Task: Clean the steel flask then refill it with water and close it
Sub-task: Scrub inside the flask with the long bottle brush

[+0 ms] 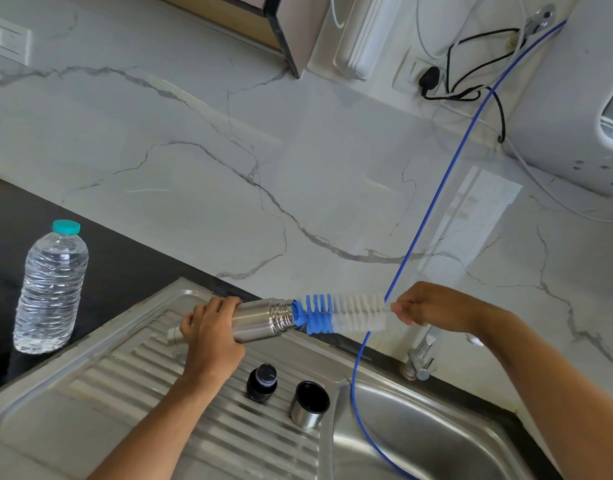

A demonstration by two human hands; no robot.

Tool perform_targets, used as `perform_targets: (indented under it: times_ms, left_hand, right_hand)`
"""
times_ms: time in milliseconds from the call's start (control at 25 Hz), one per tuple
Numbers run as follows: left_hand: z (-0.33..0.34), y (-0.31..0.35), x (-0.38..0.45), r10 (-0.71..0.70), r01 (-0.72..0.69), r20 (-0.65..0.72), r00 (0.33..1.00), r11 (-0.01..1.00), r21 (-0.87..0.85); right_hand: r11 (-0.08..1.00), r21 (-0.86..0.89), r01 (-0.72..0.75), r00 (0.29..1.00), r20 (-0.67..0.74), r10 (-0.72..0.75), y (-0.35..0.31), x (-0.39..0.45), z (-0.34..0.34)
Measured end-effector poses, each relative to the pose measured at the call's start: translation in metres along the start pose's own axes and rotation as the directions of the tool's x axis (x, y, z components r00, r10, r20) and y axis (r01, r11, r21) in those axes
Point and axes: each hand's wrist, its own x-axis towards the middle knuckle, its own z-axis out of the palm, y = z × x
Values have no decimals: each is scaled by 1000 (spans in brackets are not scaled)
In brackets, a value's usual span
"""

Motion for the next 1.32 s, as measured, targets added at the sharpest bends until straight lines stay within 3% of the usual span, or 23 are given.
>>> perform_targets:
  times_ms: [80, 160, 240, 320, 440, 680, 960, 1320]
  left_hand:
    - [1, 0, 0, 4, -4, -1, 1000, 1000, 5]
    - [1, 0, -1, 4, -3, -1, 1000, 1000, 7]
    - [1, -1, 0, -4, 4, -7, 1000, 1000, 8]
    - [2, -1, 0, -10, 11, -8, 1000, 1000, 8]
    - [2, 1, -2, -8, 8, -2, 1000, 1000, 8]
    - [3, 0, 0, -17, 17, -9, 1000, 1000, -10]
    - [0, -2, 1, -18, 18, -17, 1000, 1000, 4]
    - [-5, -5, 3, -97, 97, -38, 995, 995, 4]
  right_hand:
    - [962, 239, -130, 980, 177, 89, 1, -1, -2]
    - [961, 229, -155, 976, 184, 113, 5, 0, 3]
    - [999, 47, -27, 999, -30, 29, 12, 1, 13]
    - [979, -184, 83, 956, -264, -130, 16, -2, 21]
    - [934, -336, 122, 890, -380, -253, 16, -10, 26]
    - [955, -292, 45, 949, -287, -132, 10, -8, 17]
    - [999, -2, 33, 993, -115, -33, 16, -3, 16]
    - [995, 103, 19, 985, -172, -1, 36, -15, 17]
